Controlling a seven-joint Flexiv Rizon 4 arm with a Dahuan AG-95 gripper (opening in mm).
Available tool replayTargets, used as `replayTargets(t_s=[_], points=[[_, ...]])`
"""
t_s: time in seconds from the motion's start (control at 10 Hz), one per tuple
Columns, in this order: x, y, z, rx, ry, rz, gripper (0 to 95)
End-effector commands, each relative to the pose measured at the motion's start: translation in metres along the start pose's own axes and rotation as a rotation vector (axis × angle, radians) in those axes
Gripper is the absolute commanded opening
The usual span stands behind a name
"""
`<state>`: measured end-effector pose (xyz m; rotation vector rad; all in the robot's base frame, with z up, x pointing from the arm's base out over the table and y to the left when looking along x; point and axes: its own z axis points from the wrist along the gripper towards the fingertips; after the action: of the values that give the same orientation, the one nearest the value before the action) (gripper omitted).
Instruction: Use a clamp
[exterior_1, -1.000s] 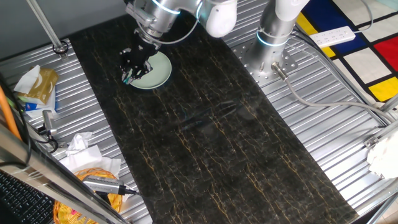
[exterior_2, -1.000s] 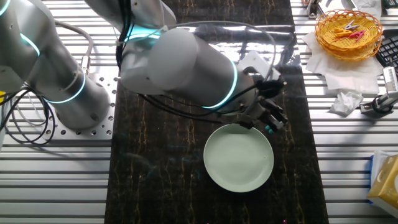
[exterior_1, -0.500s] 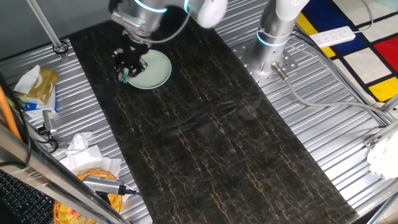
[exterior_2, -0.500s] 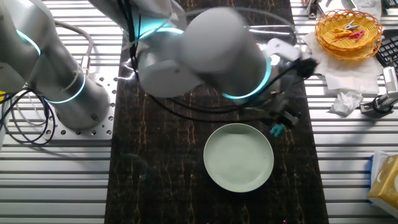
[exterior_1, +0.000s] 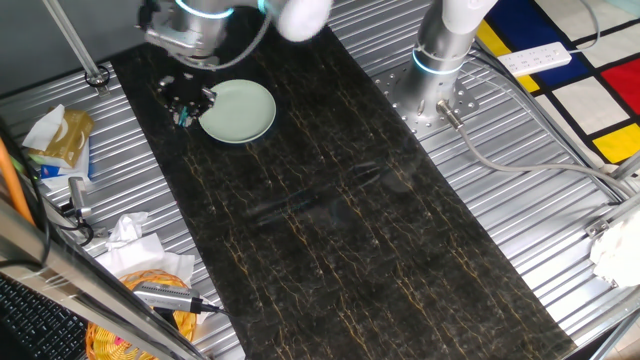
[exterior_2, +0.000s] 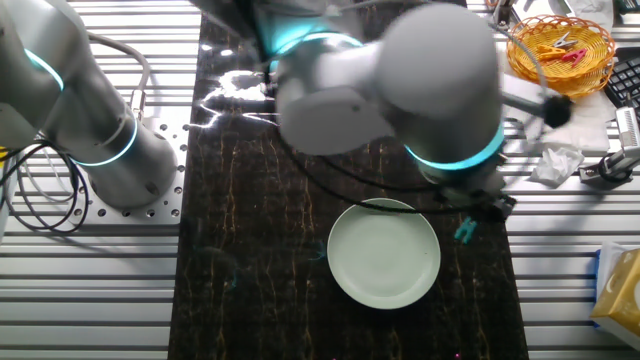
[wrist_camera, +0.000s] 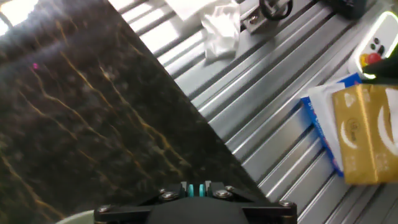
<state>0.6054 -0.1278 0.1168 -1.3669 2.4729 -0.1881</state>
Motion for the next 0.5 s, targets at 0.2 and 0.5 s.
replayTargets(t_s=[0.2, 0.5], points=[[-0.0305, 0.0489, -0.0129, -0.323, -0.281, -0.01, 0.0], [-0.0322, 0.0506, -0.015, -0.331, -0.284, -0.016, 0.0]])
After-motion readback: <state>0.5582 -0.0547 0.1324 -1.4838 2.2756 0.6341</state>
